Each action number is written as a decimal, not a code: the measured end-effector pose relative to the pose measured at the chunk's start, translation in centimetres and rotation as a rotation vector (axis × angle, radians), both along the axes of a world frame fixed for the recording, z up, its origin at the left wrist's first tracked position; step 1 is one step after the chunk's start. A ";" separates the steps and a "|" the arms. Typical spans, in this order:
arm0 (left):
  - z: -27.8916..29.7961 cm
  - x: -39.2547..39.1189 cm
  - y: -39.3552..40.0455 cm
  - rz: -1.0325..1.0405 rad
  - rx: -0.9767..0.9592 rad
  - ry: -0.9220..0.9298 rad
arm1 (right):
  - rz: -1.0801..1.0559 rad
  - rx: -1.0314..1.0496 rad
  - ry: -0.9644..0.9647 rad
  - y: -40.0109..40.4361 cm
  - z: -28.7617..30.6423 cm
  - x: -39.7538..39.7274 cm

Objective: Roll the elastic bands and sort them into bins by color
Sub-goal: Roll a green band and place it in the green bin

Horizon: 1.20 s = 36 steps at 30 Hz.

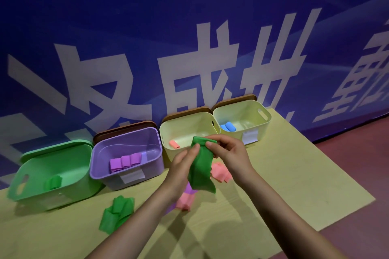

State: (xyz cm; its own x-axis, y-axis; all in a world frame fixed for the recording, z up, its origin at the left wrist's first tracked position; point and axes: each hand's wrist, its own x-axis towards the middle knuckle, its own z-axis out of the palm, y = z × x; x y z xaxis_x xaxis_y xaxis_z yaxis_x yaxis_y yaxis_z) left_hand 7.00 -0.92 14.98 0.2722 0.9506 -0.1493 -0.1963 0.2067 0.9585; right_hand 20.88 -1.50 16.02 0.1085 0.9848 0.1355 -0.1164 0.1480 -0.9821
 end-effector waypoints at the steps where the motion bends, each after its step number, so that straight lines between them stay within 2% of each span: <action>1: -0.1 -0.1 0.1 0.003 -0.016 0.027 | -0.016 0.015 -0.026 0.2 0.1 0.0; 6: 0.3 0.3 0.6 0.083 -0.004 0.059 | -0.091 0.117 -0.316 1.1 -0.6 0.6; 12: 0.5 0.7 0.1 0.093 -0.025 0.066 | -0.140 0.246 -0.513 0.8 -1.1 1.2; 18: 0.0 2.6 -0.8 0.150 -0.053 0.000 | -0.255 0.351 -0.542 -0.3 -1.6 1.8; 23: -0.8 3.3 -0.7 0.206 -0.069 -0.032 | -0.163 0.442 -0.650 -0.7 -1.8 3.3; 28: -0.5 3.9 -1.7 0.127 -0.047 -0.061 | 0.028 0.516 -0.805 -0.9 -1.2 5.3; 30: -0.6 4.0 -1.8 0.156 -0.020 -0.035 | 0.142 0.445 -0.795 -1.1 -0.8 5.9; 32: -0.6 4.1 -1.8 0.167 0.014 -0.004 | 0.208 0.308 -0.691 -1.4 -0.8 6.1; 36: -0.2 4.0 -1.8 0.120 0.108 0.074 | 0.124 0.050 -0.386 -1.3 -0.8 5.2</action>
State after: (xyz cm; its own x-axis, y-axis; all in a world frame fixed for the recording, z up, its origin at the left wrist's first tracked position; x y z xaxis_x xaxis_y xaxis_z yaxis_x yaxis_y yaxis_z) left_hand 11.00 -2.74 14.74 0.1477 0.9872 -0.0597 -0.1413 0.0808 0.9867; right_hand 26.10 -2.82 15.21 -0.0785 0.9785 0.1907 0.2394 0.2042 -0.9492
